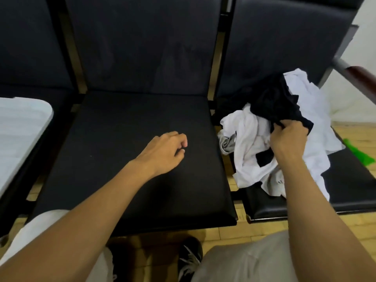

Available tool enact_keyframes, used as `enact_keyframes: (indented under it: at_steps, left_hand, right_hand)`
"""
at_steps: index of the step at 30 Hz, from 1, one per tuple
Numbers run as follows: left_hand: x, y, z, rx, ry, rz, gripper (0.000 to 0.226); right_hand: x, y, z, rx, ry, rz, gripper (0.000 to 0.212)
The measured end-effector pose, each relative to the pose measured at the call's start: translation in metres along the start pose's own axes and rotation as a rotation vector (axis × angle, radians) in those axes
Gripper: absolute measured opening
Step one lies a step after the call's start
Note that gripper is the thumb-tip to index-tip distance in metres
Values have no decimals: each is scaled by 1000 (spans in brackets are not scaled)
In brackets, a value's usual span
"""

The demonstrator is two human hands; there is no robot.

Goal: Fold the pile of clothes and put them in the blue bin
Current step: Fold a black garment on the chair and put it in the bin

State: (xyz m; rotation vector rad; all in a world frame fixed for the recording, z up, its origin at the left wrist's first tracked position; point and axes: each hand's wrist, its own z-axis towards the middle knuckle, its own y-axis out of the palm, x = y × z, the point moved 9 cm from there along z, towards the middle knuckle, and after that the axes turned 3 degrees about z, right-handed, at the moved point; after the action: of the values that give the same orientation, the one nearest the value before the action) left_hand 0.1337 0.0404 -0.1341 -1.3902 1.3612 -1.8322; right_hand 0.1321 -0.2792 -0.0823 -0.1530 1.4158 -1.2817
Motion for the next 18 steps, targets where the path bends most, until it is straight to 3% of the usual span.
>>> enact_keyframes:
  at_steps: [3,5,7,9,10,12,15,18]
  left_hand:
    - [-9,-18,-11,0,9,-148,24]
    - [-6,-30,-22,-18,34,-364,50]
    - [7,-43,-34,-14,110,-516,83]
    - [16,-54,-52,14,156,-652,98]
    - [15,-60,-61,43,153,-735,96]
    - [10,-69,-74,144,137,-813,80]
    - [-17,-91,-93,328,80,-632,23]
    - [-48,-98,-106,342,-66,-620,23]
  right_hand:
    - [-88,-49,-26,188,-228,59,29]
    - [-152,-77,-51,185,-370,302,29]
    - [-200,-88,-75,-10,-419,793,30]
    - [-233,-74,-106,-388,-267,1344,29]
    - [-247,-64,-122,-543,-190,1462,31]
    - [-261,-47,-141,-694,-104,1433,37]
    - [-246,-23,-144,-625,80,1202,36]
    - [-226,0,-153,-701,251,1202,32]
